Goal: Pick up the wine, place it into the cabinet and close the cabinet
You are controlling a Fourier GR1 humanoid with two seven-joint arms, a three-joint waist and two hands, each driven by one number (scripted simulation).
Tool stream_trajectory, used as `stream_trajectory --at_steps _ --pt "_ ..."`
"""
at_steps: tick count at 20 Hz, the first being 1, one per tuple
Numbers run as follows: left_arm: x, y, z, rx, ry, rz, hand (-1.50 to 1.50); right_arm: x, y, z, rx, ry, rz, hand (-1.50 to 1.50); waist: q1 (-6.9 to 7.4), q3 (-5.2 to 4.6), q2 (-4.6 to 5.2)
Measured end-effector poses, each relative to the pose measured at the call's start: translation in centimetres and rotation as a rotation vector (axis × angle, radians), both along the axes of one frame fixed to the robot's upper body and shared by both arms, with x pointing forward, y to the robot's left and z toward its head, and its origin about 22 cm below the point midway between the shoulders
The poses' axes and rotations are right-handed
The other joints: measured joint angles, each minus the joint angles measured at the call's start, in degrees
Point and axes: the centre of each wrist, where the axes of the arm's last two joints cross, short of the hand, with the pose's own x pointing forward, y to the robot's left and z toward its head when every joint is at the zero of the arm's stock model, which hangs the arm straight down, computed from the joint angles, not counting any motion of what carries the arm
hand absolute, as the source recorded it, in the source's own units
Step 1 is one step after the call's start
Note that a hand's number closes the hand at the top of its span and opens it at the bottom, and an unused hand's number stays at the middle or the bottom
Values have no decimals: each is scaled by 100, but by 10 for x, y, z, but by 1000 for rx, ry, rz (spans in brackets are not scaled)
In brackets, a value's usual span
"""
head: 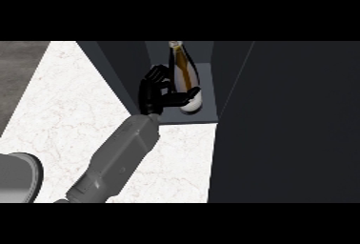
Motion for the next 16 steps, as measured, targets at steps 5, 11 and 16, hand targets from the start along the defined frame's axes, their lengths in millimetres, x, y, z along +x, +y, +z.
stream_trajectory --at_steps 5,11,16 --pt "14 0 9 28 29 22 150 -1 1 -4 15 3 7 -150 -1 -3 28" --pt "32 7 21 130 39 88 150 -2 3 -5 21 3 27 -150 -60 -7 59" --pt "43 9 33 255 14 160 -150 -1 4 -6 29 -1 28 -150 -81 -3 51"
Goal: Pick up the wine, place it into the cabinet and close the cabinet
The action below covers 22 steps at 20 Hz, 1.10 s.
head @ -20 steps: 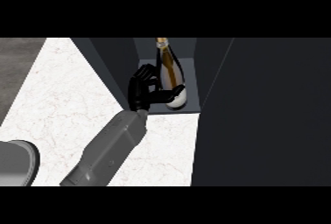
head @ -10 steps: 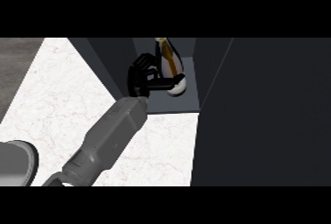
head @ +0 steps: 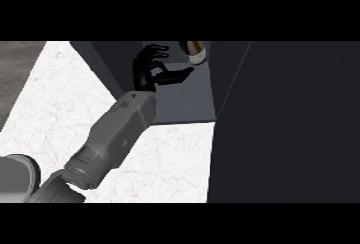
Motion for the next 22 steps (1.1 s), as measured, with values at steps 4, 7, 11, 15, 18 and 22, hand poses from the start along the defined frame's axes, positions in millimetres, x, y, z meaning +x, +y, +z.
stream_trajectory --at_steps 4,7,11,15,18,22 --pt "6 5 4 94 -2 27 -150 0 0 0 -2 -5 6 -150 -39 4 -4" --pt "7 8 2 139 6 40 -150 0 2 -1 6 -7 16 -150 -65 12 -9" --pt "7 11 -1 170 22 39 -150 -1 2 -2 9 -8 21 -150 -78 20 -19" --pt "8 11 0 197 33 65 -150 -2 1 -2 3 -2 22 -150 -96 11 -2" --pt "8 13 -1 205 16 63 -150 -2 1 -3 3 -4 26 -150 -115 12 6" --pt "8 13 -1 198 4 35 -150 -3 3 -4 14 -7 38 -150 -112 13 10"
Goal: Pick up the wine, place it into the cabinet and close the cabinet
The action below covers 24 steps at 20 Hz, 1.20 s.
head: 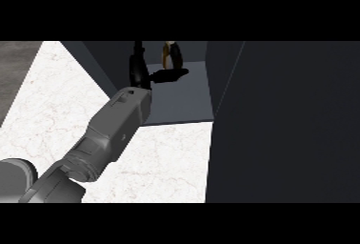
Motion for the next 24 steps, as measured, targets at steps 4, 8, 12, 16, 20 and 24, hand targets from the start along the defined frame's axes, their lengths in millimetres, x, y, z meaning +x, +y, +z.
stream_trajectory --at_steps 4,8,12,16,20,24 --pt "0 -2 1 -12 -52 -59 -150 -2 2 -1 13 9 8 -150 24 -8 8" --pt "-2 -6 0 -39 -89 -124 -150 -4 -1 -3 6 10 -2 -150 85 -11 -8" --pt "-4 -11 1 -100 -146 -186 -150 -4 0 -2 5 15 -2 -150 141 -9 -29" --pt "-5 -18 5 -140 -192 -224 -150 -5 3 -2 24 30 -2 -150 245 -13 -73" --pt "-10 -22 5 -176 -218 -258 -150 -8 1 -5 21 41 -15 -150 327 -9 -118" --pt "-17 -25 5 -208 -232 -291 -150 -8 3 -5 29 49 -17 -150 390 -9 -140"
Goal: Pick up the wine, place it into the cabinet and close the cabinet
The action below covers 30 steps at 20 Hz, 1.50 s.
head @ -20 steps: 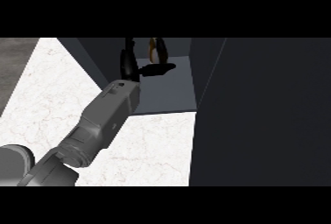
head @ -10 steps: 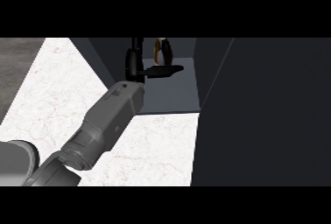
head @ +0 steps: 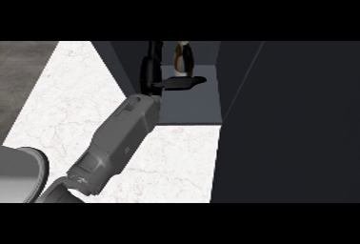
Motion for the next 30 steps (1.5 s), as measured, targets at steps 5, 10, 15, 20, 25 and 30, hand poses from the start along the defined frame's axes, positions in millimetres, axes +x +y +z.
stream_trajectory --at_steps 5,10,15,20,25,30 --pt "-11 5 3 -27 -12 -34 -150 2 1 2 1 2 -12 -150 90 0 -31" --pt "-36 4 -3 -58 -12 -80 -150 1 -2 1 -10 5 -28 -150 109 2 -49" --pt "-72 7 -9 -102 -8 -110 -150 1 0 2 -4 -2 -20 -150 129 2 -52" --pt "-111 9 -12 -131 -14 -124 -150 1 1 3 -16 -5 -12 -150 89 1 -27" --pt "-156 16 -8 -150 -27 -136 -150 3 2 5 -21 -6 -15 -150 72 1 -12" --pt "-186 33 -4 -159 -46 -129 -150 2 1 5 -97 12 44 150 37 1 2"
